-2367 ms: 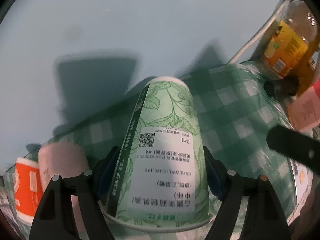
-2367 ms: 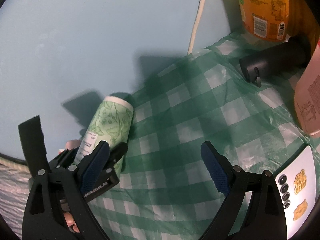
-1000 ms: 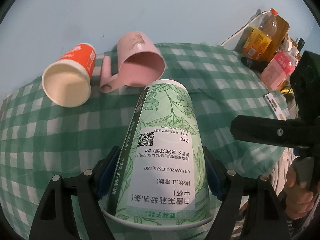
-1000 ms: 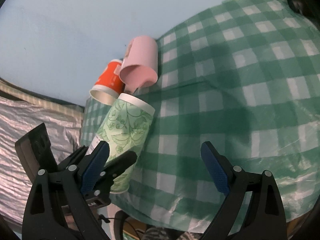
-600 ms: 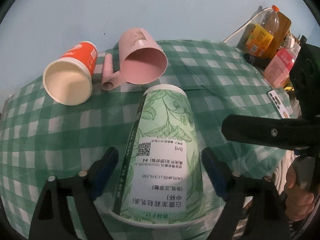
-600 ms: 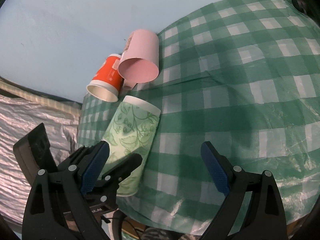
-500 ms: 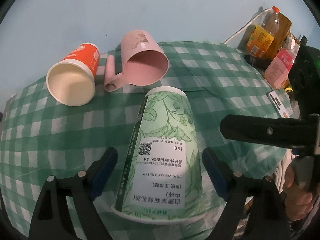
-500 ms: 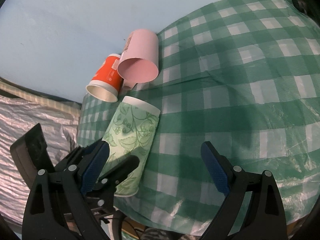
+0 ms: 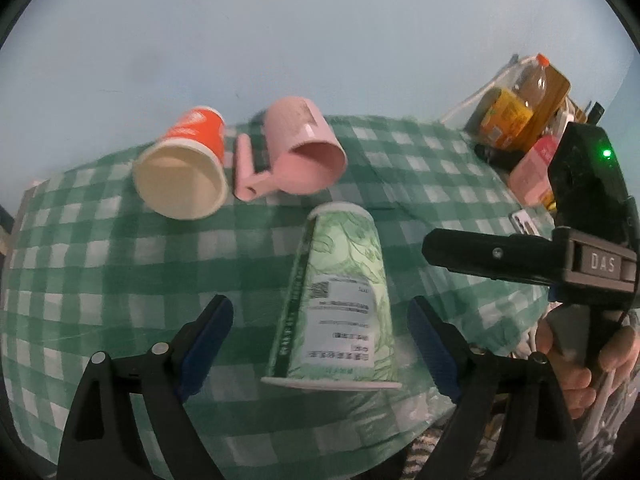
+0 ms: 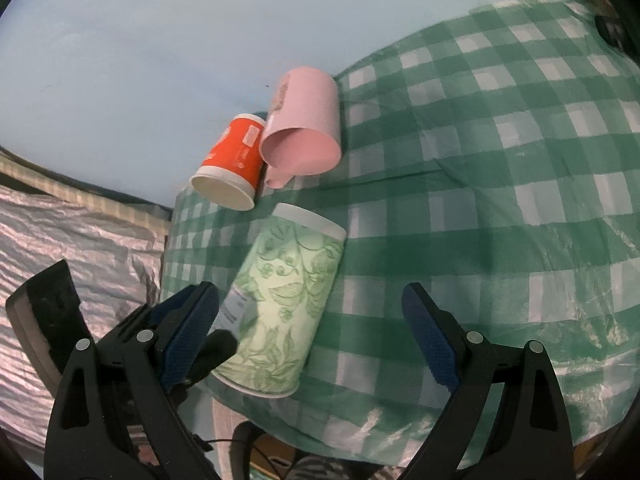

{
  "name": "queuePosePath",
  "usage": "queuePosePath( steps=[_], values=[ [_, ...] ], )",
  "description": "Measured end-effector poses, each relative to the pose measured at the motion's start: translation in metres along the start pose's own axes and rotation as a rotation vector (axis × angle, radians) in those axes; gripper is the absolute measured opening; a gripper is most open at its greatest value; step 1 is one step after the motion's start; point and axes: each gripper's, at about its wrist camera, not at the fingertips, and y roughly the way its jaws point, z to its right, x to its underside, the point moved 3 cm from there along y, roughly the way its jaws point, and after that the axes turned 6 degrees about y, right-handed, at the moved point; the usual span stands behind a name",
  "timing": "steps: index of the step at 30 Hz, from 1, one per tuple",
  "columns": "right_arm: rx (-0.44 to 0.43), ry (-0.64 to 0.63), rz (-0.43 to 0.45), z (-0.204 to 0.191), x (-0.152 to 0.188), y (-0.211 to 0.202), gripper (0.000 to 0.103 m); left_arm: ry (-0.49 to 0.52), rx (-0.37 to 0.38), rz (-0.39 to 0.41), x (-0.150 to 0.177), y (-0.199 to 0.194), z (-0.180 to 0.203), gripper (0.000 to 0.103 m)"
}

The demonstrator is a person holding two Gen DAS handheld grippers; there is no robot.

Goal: Flip cup upside down
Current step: 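Lift the green cup with the right gripper and rotate it rim-down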

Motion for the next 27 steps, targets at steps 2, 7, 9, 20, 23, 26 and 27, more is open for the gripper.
queuePosePath(
  steps=[2, 7, 9, 20, 23, 26, 27],
  values=[
    [0.003, -0.007, -0.001, -0.005, 0.0, 0.0, 0.092, -0.003, -0.029, 0.026, 0.002, -0.007, -0.005, 0.096],
    [0.033, -0.038, -0.005, -0.015, 0.001, 0.005, 0.092, -0.034, -0.047, 0.041, 0.008, -0.01, -0.023, 0.096],
    [0.052, -0.048, -0.007, -0.02, 0.001, 0.01, 0.092, -0.057, -0.045, 0.041, 0.011, -0.01, -0.032, 0.096],
    [0.119, -0.024, -0.094, -0.027, -0.006, 0.049, 0.092, -0.162, -0.072, 0.042, 0.02, 0.008, -0.07, 0.097],
    [0.136, -0.024, -0.117, -0.028, -0.009, 0.058, 0.092, -0.199, -0.054, 0.038, 0.022, 0.015, -0.08, 0.097],
    [0.145, -0.021, -0.13, -0.029, -0.012, 0.066, 0.092, -0.231, -0.046, 0.031, 0.024, 0.023, -0.087, 0.097],
    [0.147, -0.014, -0.133, -0.028, -0.013, 0.069, 0.092, -0.236, -0.042, 0.029, 0.024, 0.024, -0.087, 0.097]
  ],
)
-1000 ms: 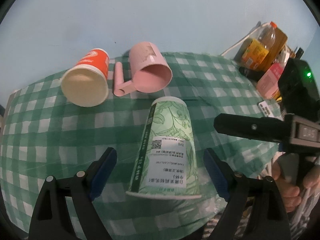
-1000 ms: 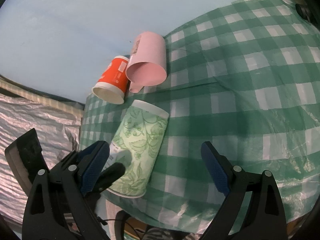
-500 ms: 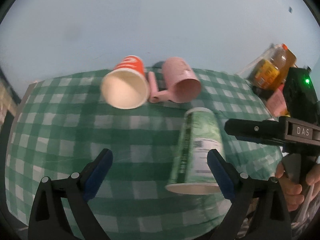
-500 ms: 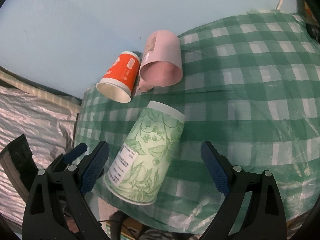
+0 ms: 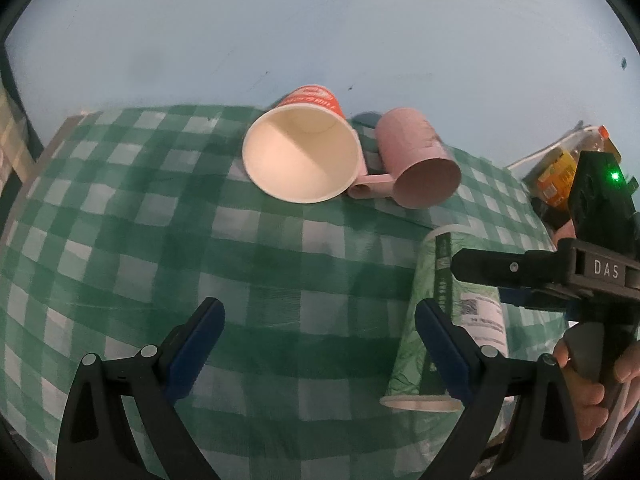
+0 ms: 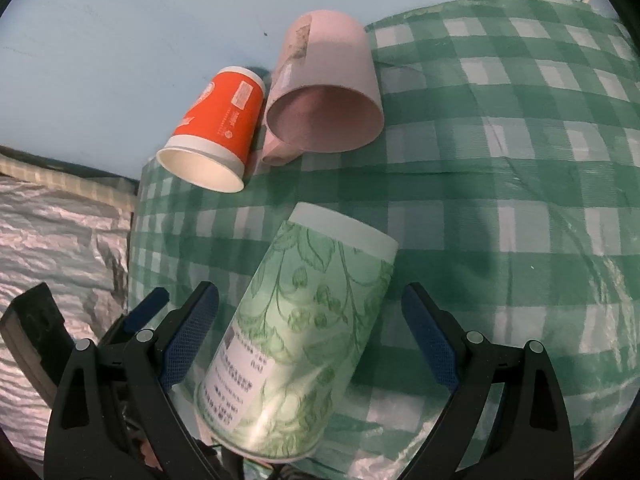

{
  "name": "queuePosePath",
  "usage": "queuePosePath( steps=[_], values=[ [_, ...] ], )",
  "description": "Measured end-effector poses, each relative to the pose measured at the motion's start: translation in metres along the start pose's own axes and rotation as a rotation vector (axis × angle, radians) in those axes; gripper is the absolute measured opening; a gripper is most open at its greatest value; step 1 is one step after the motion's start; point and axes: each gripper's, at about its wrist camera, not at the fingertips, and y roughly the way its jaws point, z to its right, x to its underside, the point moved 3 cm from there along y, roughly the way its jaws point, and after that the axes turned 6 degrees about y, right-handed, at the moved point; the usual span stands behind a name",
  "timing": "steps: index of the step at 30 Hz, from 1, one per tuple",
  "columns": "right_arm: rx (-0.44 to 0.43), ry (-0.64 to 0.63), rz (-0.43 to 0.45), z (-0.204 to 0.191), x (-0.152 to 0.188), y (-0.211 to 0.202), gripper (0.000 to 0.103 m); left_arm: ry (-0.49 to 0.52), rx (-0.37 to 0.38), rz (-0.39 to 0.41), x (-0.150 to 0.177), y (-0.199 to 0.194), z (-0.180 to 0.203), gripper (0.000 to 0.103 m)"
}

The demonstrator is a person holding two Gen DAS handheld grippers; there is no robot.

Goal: Flip cup upside down
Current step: 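Lift the green cup with the right gripper and rotate it rim-down, then lower the inverted green cup onto the tablecloth with the right gripper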

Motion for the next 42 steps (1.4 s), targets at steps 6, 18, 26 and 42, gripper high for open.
queuePosePath(
  steps=[6, 18, 26, 42],
  values=[
    [0.015, 0.011, -0.031, -0.002, -0.003, 0.013, 0.092, -0.025, 0.012, 0.026, -0.003, 0.003, -0.002, 0.097],
    [-0.021, 0.046, -0.039, 0.006, -0.009, 0.018, 0.076, -0.048, 0.056, 0.029, -0.007, 0.008, -0.007, 0.097],
    [-0.048, -0.002, 0.013, 0.001, -0.004, 0.001, 0.07, -0.059, 0.084, 0.035, -0.002, 0.003, -0.007, 0.098],
    [0.045, -0.379, 0.392, -0.042, 0.044, -0.065, 0.07, -0.018, 0.057, 0.083, 0.009, -0.014, -0.001, 0.098]
  ],
)
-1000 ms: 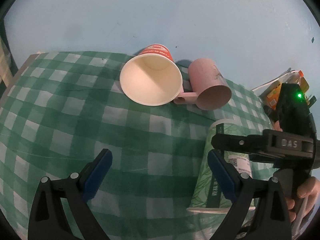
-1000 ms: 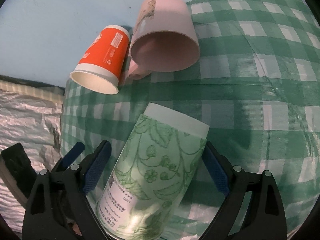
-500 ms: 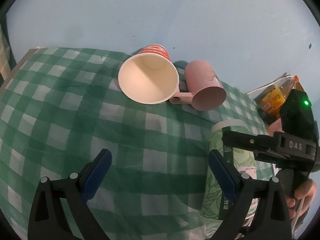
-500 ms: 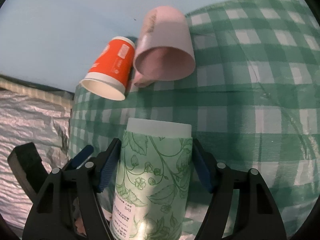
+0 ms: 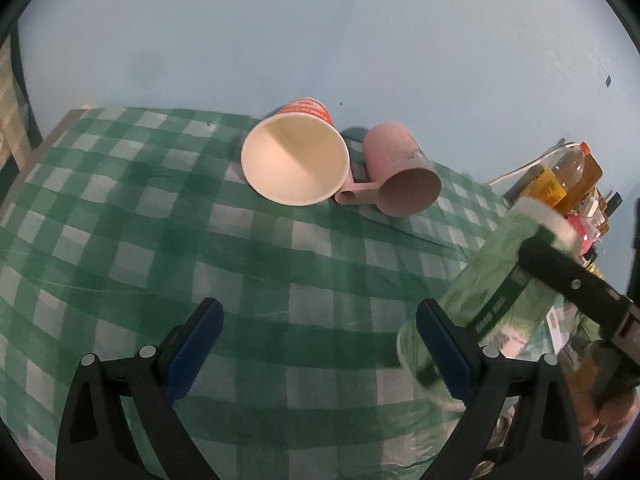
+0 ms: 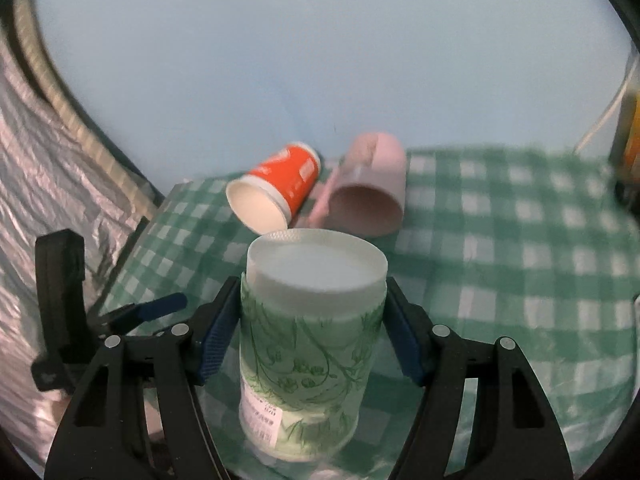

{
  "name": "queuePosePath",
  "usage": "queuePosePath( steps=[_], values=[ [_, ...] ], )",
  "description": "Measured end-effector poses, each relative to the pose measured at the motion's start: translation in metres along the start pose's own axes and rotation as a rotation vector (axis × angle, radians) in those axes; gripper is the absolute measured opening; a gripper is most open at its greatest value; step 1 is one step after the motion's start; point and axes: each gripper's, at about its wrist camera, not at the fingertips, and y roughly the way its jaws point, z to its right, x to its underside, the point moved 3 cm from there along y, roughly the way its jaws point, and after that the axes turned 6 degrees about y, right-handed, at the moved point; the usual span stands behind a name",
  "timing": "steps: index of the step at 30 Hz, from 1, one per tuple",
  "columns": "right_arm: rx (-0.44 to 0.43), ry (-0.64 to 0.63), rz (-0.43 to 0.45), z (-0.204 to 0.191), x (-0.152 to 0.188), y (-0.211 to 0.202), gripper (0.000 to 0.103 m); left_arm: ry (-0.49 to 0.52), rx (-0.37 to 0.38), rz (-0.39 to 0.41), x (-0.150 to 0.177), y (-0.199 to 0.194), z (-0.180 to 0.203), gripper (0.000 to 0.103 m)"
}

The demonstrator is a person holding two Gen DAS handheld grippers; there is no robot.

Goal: Flip cup upside down
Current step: 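Lower the inverted green cup onto the tablecloth with the right gripper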

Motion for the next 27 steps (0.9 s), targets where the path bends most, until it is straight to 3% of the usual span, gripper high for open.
queuePosePath(
  steps=[8, 13, 27],
  values=[
    [0.167, -0.197, 0.211, -0.027, -0.001, -0.023, 0.069, 0.039, -0.02, 0.01, 0.001, -0.003, 0.006, 0.098],
    [0.231, -0.256, 0.276, -0.035, 0.004, -0.025, 0.069, 0.063, -0.032, 0.005, 0.003, -0.001, 0.008, 0.098],
    [0.268, -0.255, 0.238, -0.019, 0.016, -0.007, 0.069, 0.085, -0.066, -0.006, 0.005, 0.005, 0.007, 0.098]
  ],
)
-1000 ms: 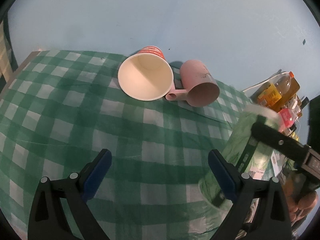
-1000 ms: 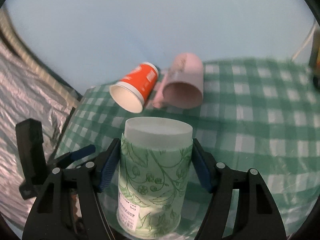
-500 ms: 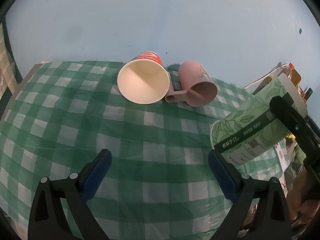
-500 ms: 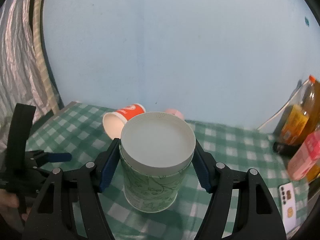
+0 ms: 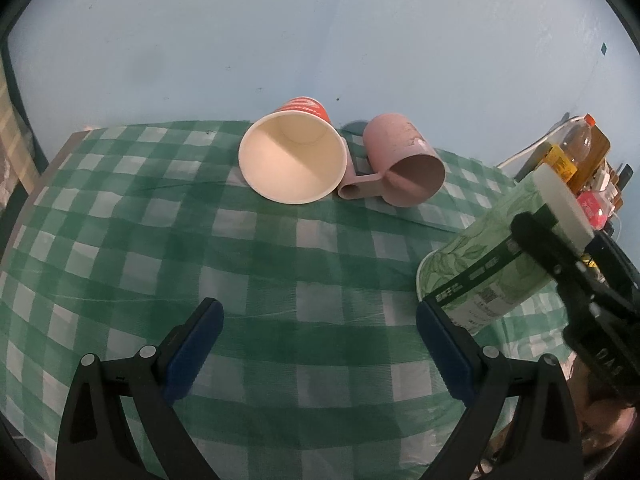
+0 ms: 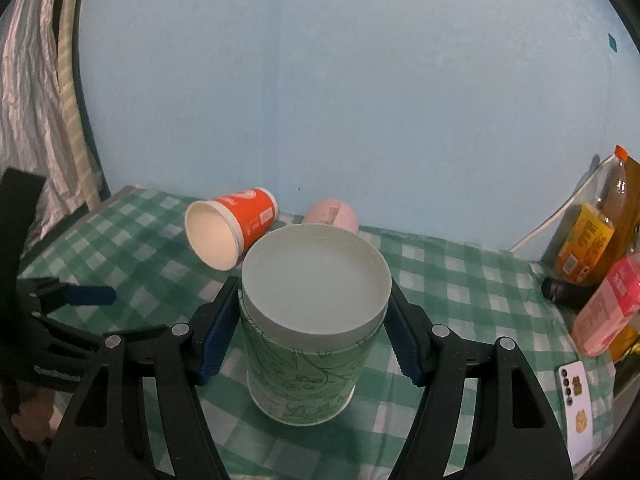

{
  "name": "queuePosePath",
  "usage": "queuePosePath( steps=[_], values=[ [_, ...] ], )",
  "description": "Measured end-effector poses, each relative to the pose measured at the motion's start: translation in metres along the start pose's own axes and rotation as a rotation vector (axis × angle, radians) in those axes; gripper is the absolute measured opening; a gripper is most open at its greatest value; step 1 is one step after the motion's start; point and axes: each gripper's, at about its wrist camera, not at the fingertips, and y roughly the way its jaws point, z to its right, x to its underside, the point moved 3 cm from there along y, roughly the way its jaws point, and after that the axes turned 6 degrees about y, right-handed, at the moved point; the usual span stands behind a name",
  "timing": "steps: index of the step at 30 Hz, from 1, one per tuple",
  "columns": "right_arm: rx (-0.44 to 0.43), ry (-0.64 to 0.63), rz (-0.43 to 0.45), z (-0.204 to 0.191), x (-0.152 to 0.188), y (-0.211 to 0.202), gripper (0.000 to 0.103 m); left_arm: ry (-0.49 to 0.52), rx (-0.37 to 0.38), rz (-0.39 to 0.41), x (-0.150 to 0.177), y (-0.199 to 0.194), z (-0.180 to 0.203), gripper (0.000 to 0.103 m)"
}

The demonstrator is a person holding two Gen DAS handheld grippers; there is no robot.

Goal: Flip cup upside down
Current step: 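Lower the inverted green cup onto the tablecloth with the right gripper, then open the right gripper and withdraw it from the green cup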

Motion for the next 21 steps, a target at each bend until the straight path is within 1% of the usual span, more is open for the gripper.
queuePosePath(
  steps=[7, 8, 10, 12, 14, 16, 21],
  values=[
    [-0.003, -0.015, -0.054, -0.002, 0.007, 0.011, 0.07, 0.01, -0.009, -0.009, 0.001, 0.002, 0.002, 0.098],
    [-0.002, -0.017, -0.059, -0.002, 0.007, 0.011, 0.07, 0.012, -0.015, -0.008, 0.002, 0.002, 0.002, 0.098],
    [-0.005, -0.023, -0.071, -0.003, 0.007, 0.013, 0.07, 0.02, -0.057, 0.006, 0.001, -0.002, 0.003, 0.098],
    [-0.011, -0.016, -0.076, -0.003, 0.006, 0.012, 0.076, 0.03, -0.074, 0.02, 0.001, -0.007, 0.006, 0.098],
    [-0.005, -0.006, -0.061, -0.001, 0.005, 0.009, 0.083, 0.035, -0.086, 0.036, 0.002, -0.012, 0.008, 0.098],
    [-0.008, 0.002, -0.042, -0.001, 0.002, 0.002, 0.087, 0.066, -0.093, 0.059, 0.003, -0.02, 0.014, 0.098],
    [-0.008, 0.011, 0.023, 0.0, -0.005, -0.022, 0.088, 0.095, -0.115, 0.103, 0.005, -0.036, 0.025, 0.098]
  ],
)
